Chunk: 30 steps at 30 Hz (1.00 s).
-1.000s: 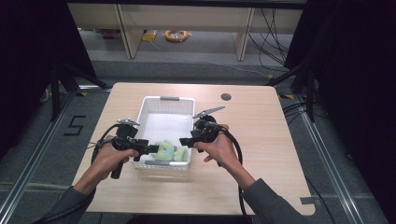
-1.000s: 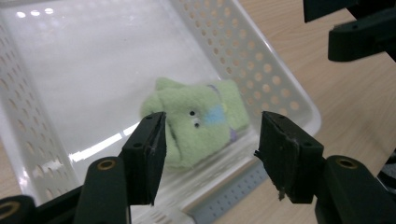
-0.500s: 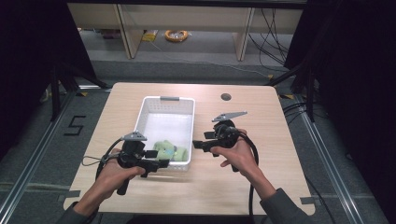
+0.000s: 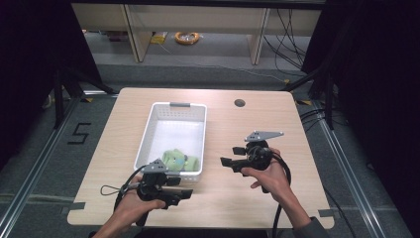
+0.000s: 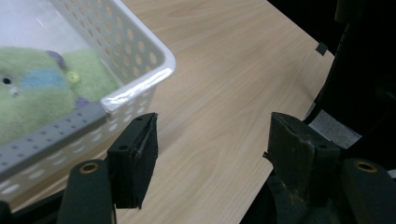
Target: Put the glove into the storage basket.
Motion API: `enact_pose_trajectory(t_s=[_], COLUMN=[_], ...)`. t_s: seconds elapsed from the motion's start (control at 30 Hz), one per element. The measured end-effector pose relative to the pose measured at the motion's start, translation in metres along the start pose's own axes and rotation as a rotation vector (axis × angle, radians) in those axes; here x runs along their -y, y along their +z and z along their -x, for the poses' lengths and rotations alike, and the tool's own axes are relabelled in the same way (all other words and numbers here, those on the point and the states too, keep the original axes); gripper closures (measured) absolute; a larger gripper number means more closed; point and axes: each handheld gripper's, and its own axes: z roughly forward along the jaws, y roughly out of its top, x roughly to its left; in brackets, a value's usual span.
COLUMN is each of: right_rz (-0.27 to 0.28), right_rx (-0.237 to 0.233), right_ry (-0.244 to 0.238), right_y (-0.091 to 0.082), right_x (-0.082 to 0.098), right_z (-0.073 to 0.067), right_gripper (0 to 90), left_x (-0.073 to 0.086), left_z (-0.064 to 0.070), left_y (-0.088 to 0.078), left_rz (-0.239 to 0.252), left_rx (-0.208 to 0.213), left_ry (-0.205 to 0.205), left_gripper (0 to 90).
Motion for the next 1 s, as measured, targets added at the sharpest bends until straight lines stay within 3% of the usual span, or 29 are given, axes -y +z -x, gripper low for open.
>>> enact_pose_trajectory(t_s=[0.13,0.23,0.27,0.3,0.33,0.37,0.4,0.43,0.47,0.5,0.53,0.57,0.6,0.67,0.73,0.77,0.8,0.83,0.9,0.97,1.0], right_rz=[0.02,0.037,0.055,0.054,0.064,0.049,0.032,0.047,0.04,0.045,0.039,0.048,0.044,0.051,0.057,0.055,0.057,0.066,0.063,0.067,0.064], right_rx=[0.017,-0.003,0.002,0.006,0.023,0.02,0.021,0.01,0.009,0.014,0.011,0.015,0.018,0.018,0.01,0.016,0.012,0.016,0.006,0.0,-0.003], right_ry=[-0.02,-0.002,-0.028,-0.023,-0.067,-0.056,-0.029,-0.046,-0.019,-0.051,-0.02,-0.04,-0.018,-0.014,-0.045,-0.016,-0.002,-0.032,-0.008,-0.034,-0.009], right_y=[-0.009,-0.012,-0.011,-0.012,-0.012,-0.012,-0.013,-0.012,-0.012,-0.011,-0.011,-0.011,-0.012,-0.013,-0.012,-0.014,-0.014,-0.015,-0.015,-0.016,-0.016], right_x=[0.011,0.02,0.023,0.026,0.028,0.03,0.033,0.035,0.037,0.04,0.041,0.043,0.045,0.05,0.055,0.057,0.06,0.061,0.066,0.069,0.072], right_z=[0.0,-0.001,0.001,0.001,0.004,0.003,0.001,0.004,0.001,0.004,0.003,0.006,0.005,0.006,0.008,0.006,0.005,0.007,0.005,0.007,0.004], right_gripper=[32.2,31.5,31.4,31.2,31.2,30.7,30.1,29.9,29.2,27.4,26.7,26.3,26.1,24.1,23.0,23.0,22.9,22.6,22.0,21.7,21.6], left_x=[0.01,0.015,0.017,0.019,0.021,0.023,0.026,0.027,0.03,0.031,0.033,0.034,0.036,0.038,0.04,0.041,0.041,0.043,0.045,0.047,0.047], left_z=[0.007,0.009,0.01,0.011,0.011,0.012,0.012,0.013,0.012,0.011,0.011,0.011,0.011,0.012,0.011,0.012,0.01,0.011,0.011,0.012,0.011], left_y=[0.007,0.012,0.014,0.016,0.017,0.019,0.02,0.021,0.022,0.023,0.024,0.024,0.025,0.026,0.025,0.026,0.024,0.026,0.025,0.026,0.025], left_rz=[-0.016,-0.019,-0.018,-0.015,-0.023,-0.021,-0.019,-0.023,-0.04,-0.053,-0.058,-0.057,-0.053,-0.036,-0.034,-0.032,-0.054,-0.032,-0.041,-0.042,-0.048], left_rx=[-0.015,-0.038,-0.037,-0.036,-0.044,-0.05,-0.061,-0.069,-0.069,-0.066,-0.061,-0.057,-0.057,-0.055,-0.053,-0.055,-0.052,-0.053,-0.055,-0.052,-0.05], left_ry=[0.038,0.063,0.071,0.069,0.067,0.059,0.077,0.081,0.095,0.101,0.089,0.077,0.07,0.068,0.073,0.066,0.087,0.064,0.069,0.049,0.071], left_gripper=[31.1,29.9,29.4,29.1,28.9,28.7,28.6,28.2,27.6,26.8,26.3,25.6,24.2,22.3,20.0,19.1,18.2,17.3,16.5,16.3,16.3])
